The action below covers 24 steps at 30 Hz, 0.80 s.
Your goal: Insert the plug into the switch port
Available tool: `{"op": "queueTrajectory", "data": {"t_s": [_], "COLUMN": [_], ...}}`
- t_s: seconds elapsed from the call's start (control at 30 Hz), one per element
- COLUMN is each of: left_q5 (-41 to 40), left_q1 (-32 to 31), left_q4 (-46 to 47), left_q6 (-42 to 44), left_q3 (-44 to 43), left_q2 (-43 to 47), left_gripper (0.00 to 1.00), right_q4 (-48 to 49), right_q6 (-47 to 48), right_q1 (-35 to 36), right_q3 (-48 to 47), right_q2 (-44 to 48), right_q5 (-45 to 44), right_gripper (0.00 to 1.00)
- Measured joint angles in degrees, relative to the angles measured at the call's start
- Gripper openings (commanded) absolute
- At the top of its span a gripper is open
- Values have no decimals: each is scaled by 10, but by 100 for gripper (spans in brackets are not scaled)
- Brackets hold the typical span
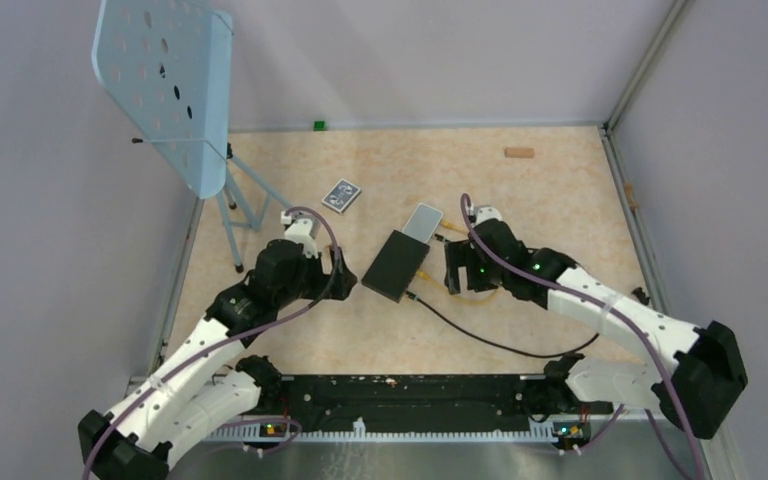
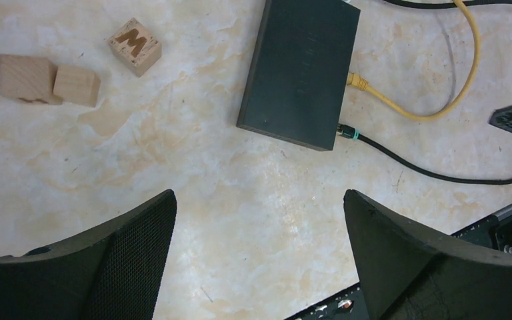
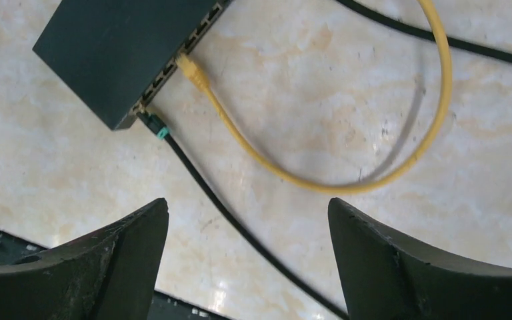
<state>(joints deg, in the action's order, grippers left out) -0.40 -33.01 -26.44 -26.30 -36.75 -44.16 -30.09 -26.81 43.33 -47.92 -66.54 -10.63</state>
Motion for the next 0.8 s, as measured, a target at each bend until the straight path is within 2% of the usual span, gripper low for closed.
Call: {"op": "queueTrajectory", "data": {"t_s": [0.17,0.37,0.47,0.6,0.8], "left_q5": [-17,-27,-31,-29,-20], "left_q1": [0,0,0,0,0], "left_q4": [-46,-73,-85,-90,-90], "left_q6": [-6,-5,-3,4,10], "left_q3": [-19,-45,-57,-59,-58], "left_q2": [45,92,101,117,169], "left_gripper": [99,99,99,99,99], "right_q4": [-91,-136,-148,-161,-184], "right_q6": [-32,-54,-64,-75,-77], "right_q1": [-16,-90,-103,-105,-105], "right_q3": [0,0,0,0,-2], "right_q2": [104,208,246,325,457], "right_q5": [38,126,145,132,52], "right_gripper": [87,88,88,89,90]}}
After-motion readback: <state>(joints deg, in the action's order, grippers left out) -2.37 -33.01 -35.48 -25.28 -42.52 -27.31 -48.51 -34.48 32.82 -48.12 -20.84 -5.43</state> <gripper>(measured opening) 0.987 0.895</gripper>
